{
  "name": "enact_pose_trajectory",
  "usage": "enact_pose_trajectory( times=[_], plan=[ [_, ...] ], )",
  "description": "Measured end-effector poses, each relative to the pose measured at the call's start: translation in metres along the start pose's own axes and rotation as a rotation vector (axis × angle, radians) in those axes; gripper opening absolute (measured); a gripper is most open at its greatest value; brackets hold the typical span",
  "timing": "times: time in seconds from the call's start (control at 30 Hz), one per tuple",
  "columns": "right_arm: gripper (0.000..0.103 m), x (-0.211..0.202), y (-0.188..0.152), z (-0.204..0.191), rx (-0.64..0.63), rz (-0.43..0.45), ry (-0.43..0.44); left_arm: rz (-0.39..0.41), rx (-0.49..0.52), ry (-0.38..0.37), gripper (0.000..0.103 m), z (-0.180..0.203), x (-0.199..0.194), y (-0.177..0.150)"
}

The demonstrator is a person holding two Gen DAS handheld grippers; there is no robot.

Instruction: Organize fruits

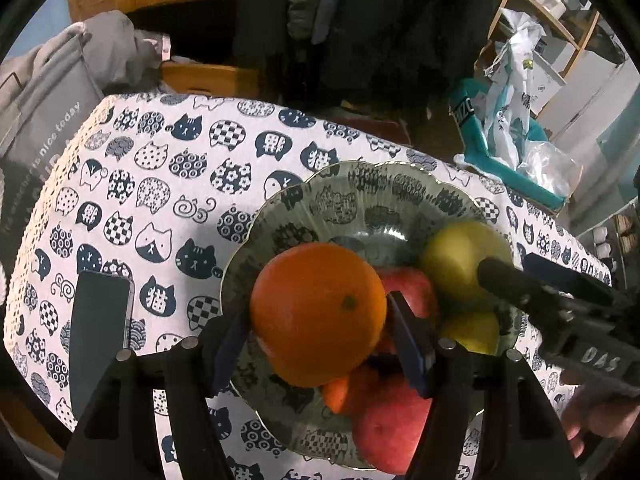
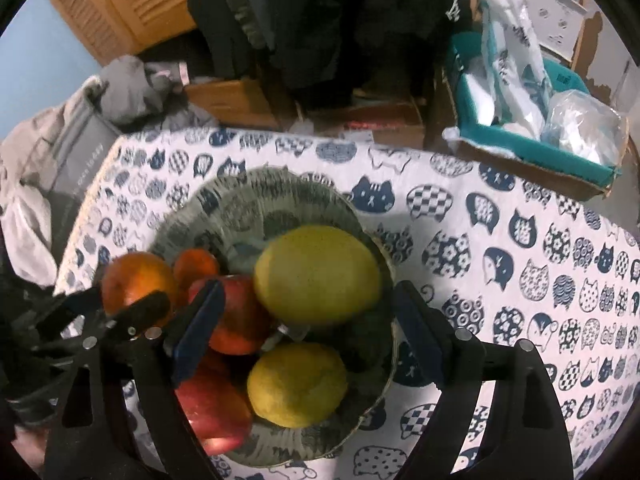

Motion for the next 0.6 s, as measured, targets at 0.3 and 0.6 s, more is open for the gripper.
enact_pose_trajectory(
  times=[0.3, 0.6],
  plan=[
    [0.085, -0.029, 0.009, 0.005, 0.000, 0.058, -0.022, 0.065, 0.049, -0.002, 0.079, 0.014, -0.020, 0.013],
    [0.085, -0.067, 0.010, 0.009, -0.034, 0.133, -0.073, 0.122, 0.114, 0.020, 0.080, 0.033, -0.057, 0.015]
  ],
)
Point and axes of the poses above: each gripper's, at about its wrist camera, not at the fingertips, and x roughly the way its jaws point, z to its right, y to its top, the point moved 8 cm from there along x, roughly the way its jaws point, and after that the axes turned 15 degrees about x, right-handed, at the moved point
